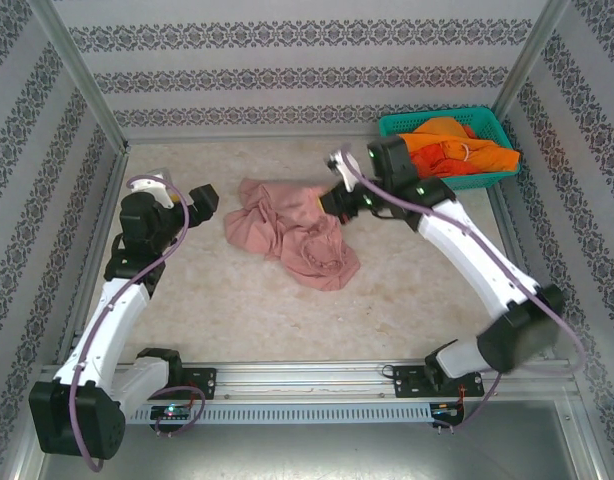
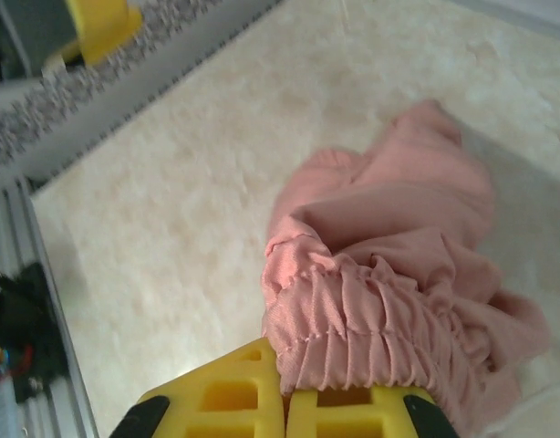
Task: Fold and stack the shorts
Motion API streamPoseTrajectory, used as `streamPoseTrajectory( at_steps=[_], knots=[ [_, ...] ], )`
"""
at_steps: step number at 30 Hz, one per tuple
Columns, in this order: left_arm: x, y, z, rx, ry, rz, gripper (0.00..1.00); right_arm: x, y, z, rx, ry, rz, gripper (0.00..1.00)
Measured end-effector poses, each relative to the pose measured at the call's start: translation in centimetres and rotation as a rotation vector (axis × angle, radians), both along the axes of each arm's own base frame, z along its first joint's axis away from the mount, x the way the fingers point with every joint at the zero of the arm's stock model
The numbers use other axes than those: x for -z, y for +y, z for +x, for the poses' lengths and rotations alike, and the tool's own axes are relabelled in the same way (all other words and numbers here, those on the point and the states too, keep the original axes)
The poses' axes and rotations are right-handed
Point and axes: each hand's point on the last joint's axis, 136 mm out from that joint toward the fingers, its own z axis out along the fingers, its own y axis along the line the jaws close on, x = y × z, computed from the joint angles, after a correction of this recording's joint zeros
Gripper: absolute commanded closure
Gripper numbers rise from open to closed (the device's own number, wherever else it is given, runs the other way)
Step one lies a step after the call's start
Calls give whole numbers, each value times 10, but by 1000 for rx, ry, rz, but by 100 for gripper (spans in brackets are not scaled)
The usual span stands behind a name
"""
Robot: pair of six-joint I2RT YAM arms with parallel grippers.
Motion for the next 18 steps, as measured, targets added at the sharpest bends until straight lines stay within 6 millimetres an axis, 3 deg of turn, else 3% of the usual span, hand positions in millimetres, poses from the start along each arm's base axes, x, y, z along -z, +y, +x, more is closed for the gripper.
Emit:
streamPoseTrajectory(
  at_steps=[4, 8, 11, 16, 18],
  knots=[
    [33, -4, 13, 13, 102, -23, 0, 42, -20, -35, -11, -31, -115, 100],
    [68, -15, 35, 40, 219, -34, 0, 89, -17, -74, -77, 17, -204, 98],
    [82, -31, 58, 82, 276, -33, 0, 110, -17, -96, -95, 58, -222, 98],
    [106, -65, 107, 159, 349, -49, 1, 120, -24, -92, -14, 82, -235, 100],
    [124, -79, 126, 184, 390, -60, 1, 120, -26, -88, 19, 80, -239, 100]
  ],
)
